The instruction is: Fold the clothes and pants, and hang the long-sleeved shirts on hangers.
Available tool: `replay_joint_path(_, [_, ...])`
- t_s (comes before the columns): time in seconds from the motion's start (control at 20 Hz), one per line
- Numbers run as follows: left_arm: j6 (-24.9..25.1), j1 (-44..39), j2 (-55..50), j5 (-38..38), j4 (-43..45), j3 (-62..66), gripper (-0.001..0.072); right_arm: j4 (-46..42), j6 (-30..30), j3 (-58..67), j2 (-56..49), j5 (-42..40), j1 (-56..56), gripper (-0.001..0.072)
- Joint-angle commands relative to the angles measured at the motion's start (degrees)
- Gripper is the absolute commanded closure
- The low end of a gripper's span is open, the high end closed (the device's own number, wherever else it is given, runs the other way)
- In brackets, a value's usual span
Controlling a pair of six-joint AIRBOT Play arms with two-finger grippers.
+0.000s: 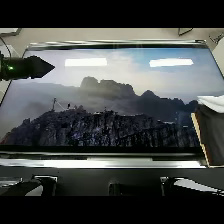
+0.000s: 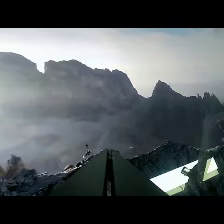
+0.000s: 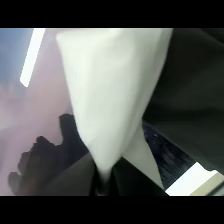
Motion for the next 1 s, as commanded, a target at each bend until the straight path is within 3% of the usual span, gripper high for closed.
replay_joint_path(0.0, [0.22, -0.02, 0.0, 0.04, 0.02, 0.0, 0.0682, -11.02, 0.81, -1.64, 1.14, 5.53, -2.47, 0.0666])
replay_joint_path(0.15, [0.61, -0.02, 0.02, 0.04, 0.02, 0.0, 0.0683, -15.47, -0.07, -11.26, 3.28, 5.53, -2.47, 0.0666])
replay_joint_path(0.4, [0.59, -0.02, 0.0, 0.07, 0.02, 0.0, 0.0683, -32.54, -5.01, -31.69, 7.08, 2.25, -2.51, 0.0666])
replay_joint_path(0.7, [0.59, -0.02, 0.0, 0.48, -1.49, 0.0, 0.0683, -33.59, -5.38, -39.74, 7.23, -6.67, -2.54, 0.0663])
replay_joint_path(0.75, [0.59, -0.02, 0.0, 0.46, -1.49, 0.0, 0.0682, -33.35, -5.35, -39.74, 7.26, -7.72, -2.54, 0.0554])
replay_joint_path(0.85, [0.59, -0.02, 0.0, 0.55, -1.49, 0.02, 0.0683, -30.97, -7.34, -39.04, 7.26, -8.09, -2.54, 0.0067])
replay_joint_path(0.95, [0.61, -0.02, 0.02, 2.69, -1.49, 0.35, 0.0683, -26.99, -11.72, -33.81, 7.28, -8.33, -2.47, 0.0029])
